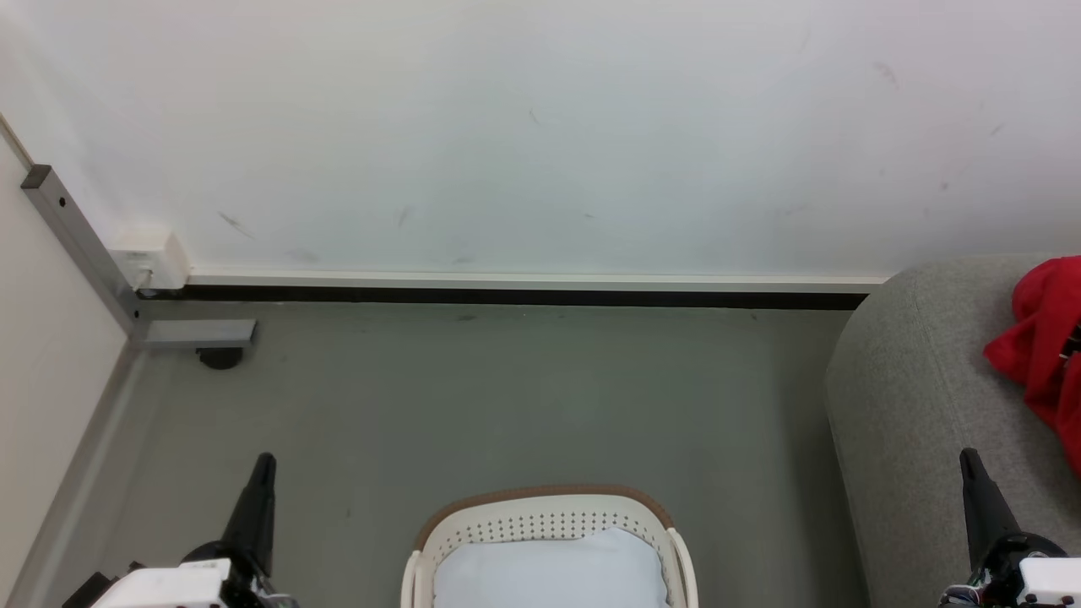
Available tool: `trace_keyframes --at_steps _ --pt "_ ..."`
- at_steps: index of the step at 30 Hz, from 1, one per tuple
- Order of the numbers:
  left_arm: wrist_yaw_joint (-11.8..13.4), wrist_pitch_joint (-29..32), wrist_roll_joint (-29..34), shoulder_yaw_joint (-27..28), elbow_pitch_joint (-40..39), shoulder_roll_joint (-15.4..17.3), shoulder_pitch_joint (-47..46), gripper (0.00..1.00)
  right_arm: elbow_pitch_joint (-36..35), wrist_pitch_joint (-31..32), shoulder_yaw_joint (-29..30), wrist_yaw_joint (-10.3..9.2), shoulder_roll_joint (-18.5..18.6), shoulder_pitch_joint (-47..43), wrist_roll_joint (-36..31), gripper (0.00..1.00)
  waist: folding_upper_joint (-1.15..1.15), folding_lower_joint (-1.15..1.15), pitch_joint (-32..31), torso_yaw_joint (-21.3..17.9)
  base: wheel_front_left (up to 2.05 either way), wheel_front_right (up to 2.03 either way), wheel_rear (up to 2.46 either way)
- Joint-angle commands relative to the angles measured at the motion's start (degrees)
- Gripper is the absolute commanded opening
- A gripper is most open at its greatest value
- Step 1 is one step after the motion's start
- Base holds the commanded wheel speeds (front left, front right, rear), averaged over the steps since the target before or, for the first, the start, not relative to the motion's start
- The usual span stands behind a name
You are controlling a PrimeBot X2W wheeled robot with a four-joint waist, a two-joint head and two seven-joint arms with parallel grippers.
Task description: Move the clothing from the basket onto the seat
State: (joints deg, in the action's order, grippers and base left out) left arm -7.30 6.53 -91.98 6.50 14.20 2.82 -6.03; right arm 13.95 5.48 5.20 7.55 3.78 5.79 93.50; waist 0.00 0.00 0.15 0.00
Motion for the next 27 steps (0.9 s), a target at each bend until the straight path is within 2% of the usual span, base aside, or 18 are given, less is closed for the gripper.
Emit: trace_keyframes --at_steps 1,27 --pt "-0.34 0.26 -0.74 0.16 -0.16 0.09 -0.52 0.0 0.14 0.23 0.19 -0.12 0.09 0.7 -0.06 0.0 0.0 0.0 0.0 0.0 0.0 0.0 0.0" --pt "-0.35 0.25 -0.75 0.15 -0.17 0.09 -0.52 0.0 0.16 0.39 0.52 -0.12 -0.19 0.75 -0.41 0.0 0.0 0.0 0.0 0.0 0.0 0.0 0.0"
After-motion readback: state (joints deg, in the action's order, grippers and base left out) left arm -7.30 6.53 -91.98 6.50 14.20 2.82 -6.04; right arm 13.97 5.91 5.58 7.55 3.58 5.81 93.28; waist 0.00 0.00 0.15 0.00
